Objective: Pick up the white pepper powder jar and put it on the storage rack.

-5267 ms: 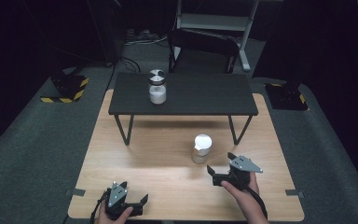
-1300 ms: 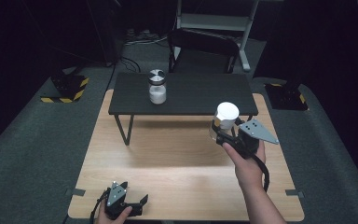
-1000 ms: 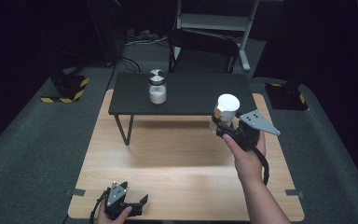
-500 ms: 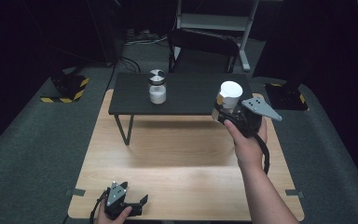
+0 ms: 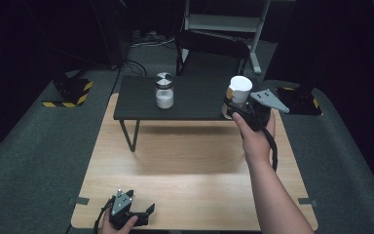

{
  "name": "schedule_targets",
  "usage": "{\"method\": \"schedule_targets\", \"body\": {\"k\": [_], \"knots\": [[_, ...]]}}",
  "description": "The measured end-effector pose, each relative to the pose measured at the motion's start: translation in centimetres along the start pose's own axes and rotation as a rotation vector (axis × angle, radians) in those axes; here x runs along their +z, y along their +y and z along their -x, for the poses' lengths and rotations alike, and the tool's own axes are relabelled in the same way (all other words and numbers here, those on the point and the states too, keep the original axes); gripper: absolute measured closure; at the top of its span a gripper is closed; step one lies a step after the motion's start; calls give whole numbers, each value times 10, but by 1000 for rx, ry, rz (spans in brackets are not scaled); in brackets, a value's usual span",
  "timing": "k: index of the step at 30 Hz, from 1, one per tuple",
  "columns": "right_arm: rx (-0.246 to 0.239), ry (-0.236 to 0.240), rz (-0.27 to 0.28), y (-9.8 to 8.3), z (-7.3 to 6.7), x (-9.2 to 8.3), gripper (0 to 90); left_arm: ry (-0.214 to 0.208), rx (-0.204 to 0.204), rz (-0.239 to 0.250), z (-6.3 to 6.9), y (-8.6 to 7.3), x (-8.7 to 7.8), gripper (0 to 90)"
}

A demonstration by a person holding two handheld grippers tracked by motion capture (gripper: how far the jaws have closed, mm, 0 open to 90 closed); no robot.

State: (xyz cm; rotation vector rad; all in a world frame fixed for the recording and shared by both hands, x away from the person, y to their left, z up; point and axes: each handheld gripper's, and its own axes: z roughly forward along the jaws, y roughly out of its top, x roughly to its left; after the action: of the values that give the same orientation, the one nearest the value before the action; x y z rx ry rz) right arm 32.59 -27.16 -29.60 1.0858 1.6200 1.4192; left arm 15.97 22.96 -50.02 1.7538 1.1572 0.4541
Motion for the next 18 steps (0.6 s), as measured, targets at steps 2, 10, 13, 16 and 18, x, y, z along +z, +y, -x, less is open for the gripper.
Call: {"method": "schedule_targets", "body": {"k": [2, 10, 13, 16, 18], "knots": [[-2, -7, 2, 0, 0, 4, 305, -2, -2, 2, -1, 0, 0, 9], [-19, -21, -9, 2, 4, 22, 306, -12, -5, -1, -3, 0, 0, 9], [-14, -31, -14, 2, 6, 27, 306, -13, -5, -1, -3, 0, 0, 9], [-23, -37, -15, 2, 7, 32, 306, -15, -4, 1, -3, 0, 0, 9], [-38, -41, -15, 3, 6, 34, 305, -17, -2, 1, -3, 0, 0, 9]]}}
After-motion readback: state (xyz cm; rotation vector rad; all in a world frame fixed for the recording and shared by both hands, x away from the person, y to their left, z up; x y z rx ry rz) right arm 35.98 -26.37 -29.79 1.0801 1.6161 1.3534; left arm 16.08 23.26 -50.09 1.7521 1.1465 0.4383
